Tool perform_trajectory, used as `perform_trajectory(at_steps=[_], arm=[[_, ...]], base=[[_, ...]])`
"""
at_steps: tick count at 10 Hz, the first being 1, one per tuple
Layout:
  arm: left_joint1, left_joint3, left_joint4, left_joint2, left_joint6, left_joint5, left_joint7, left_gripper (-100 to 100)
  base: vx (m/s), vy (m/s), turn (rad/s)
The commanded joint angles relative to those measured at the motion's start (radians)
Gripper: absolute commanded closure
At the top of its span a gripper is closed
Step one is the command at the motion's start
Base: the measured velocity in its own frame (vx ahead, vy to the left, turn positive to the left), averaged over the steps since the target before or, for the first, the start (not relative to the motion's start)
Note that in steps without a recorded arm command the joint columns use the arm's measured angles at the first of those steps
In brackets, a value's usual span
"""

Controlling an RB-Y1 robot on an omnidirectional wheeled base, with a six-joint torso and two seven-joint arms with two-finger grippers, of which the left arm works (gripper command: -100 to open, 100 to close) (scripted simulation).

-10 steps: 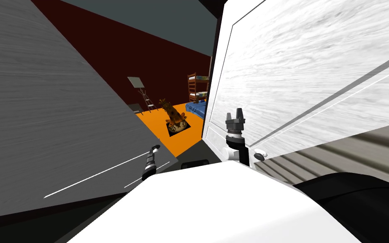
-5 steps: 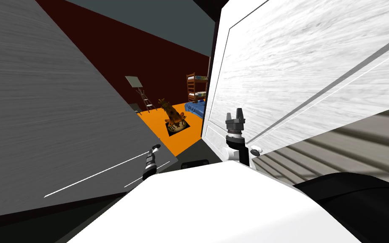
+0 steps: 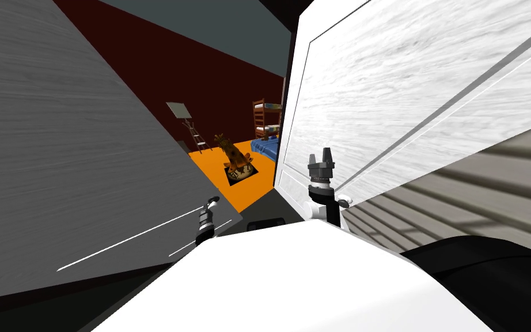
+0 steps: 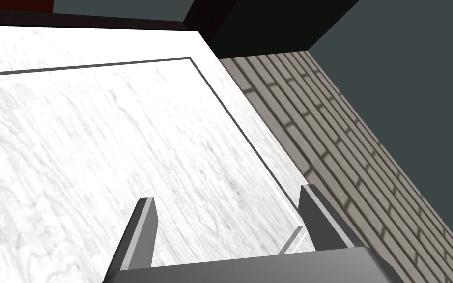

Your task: Pull the door open

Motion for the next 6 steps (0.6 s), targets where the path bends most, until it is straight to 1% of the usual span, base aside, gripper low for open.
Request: perform_trajectory(at_steps=[1, 2, 3, 4, 5, 6], arm=[[-0.011, -0.019, -0.005, -0.007, -0.006, 0.007, 0.03, 100], [-0.013, -0.032, -0.004, -0.004, -0.004, 0.031, 0.066, 100], [-0.013, -0.032, -0.004, -0.004, -0.004, 0.031, 0.072, 100], [-0.016, -0.044, -0.003, -0.002, -0.003, 0.055, 0.11, 100], [-0.016, -0.044, -0.003, -0.002, -0.003, 0.055, 0.113, 100], [-0.019, -0.056, -0.002, 0.0, -0.001, 0.079, 0.154, 100]], base=[[-0.044, 0.007, -0.02], [-0.05, -0.003, -0.058], [-0.049, 0.005, -0.026], [-0.066, 0.005, -0.087], [-0.054, 0.01, -0.034], [-0.055, 0.018, -0.04]])
